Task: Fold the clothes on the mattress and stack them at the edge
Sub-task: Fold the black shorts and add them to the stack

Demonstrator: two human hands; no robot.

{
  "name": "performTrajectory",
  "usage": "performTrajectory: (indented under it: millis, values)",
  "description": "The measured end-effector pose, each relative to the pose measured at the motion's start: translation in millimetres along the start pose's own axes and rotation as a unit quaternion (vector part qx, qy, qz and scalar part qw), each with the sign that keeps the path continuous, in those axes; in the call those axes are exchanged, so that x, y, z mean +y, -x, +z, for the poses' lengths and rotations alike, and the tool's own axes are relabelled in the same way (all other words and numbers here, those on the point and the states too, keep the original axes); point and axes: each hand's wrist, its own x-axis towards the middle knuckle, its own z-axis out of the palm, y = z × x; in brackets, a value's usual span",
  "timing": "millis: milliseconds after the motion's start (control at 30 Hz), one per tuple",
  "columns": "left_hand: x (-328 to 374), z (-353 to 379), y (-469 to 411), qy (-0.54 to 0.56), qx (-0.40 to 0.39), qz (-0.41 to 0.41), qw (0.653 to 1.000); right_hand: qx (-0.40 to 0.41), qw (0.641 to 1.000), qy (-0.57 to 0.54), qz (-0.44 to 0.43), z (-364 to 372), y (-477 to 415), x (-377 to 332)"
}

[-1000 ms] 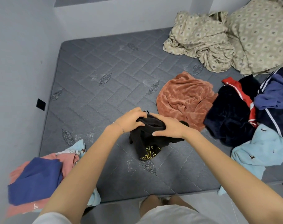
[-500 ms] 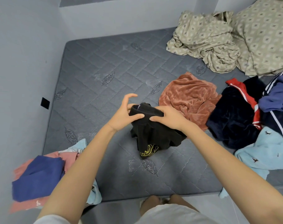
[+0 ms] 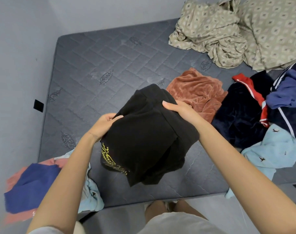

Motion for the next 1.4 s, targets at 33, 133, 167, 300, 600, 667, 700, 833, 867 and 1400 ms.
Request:
performTrajectory:
  millis: [33,133,167,300,600,667,700,833,867,1400]
  values:
    - [-2.2,2.8,-6.9,-0.035,0.032,0.011,0.999,0.040,0.999,0.017,0.004,-5.3,-1.8,6.9]
    - [-15.1,22.1,-20.7,-0.152,0.114,0.064,0.980,0.150,0.972,0.177,-0.034,-23.8,-8.9,36.5]
    - [-22.9,28.8,-24.7,-0.177,0.114,0.068,0.975,0.164,0.944,0.282,-0.047,-29.3,-11.0,48.0]
    - [-58.1,49.1,-30.7,-0.178,0.076,0.003,0.981,0.166,0.828,0.535,-0.005,-44.8,-13.5,95.0]
    - [-129.7,72.6,-21.8,-0.214,-0.027,-0.185,0.959,0.160,0.827,0.536,0.050,-57.8,-12.4,134.8]
    - [-138.0,75.5,-21.3,-0.201,-0.026,-0.195,0.960,0.131,0.855,0.501,0.033,-53.0,-15.6,125.6]
    - [-139.6,76.5,-21.5,-0.194,-0.025,-0.191,0.962,0.112,0.876,0.469,0.023,-49.3,-16.2,119.0]
    - [-132.0,75.5,-27.2,-0.168,0.022,-0.114,0.979,0.025,0.948,0.316,0.014,-28.0,-14.1,84.4]
    - [-125.3,72.9,-29.0,-0.152,0.044,-0.093,0.983,0.006,0.954,0.301,0.010,-22.5,-13.0,76.7]
    - [-91.9,48.1,-26.4,0.217,-0.031,-0.332,0.918,-0.051,0.981,0.158,-0.104,34.9,-5.0,10.2]
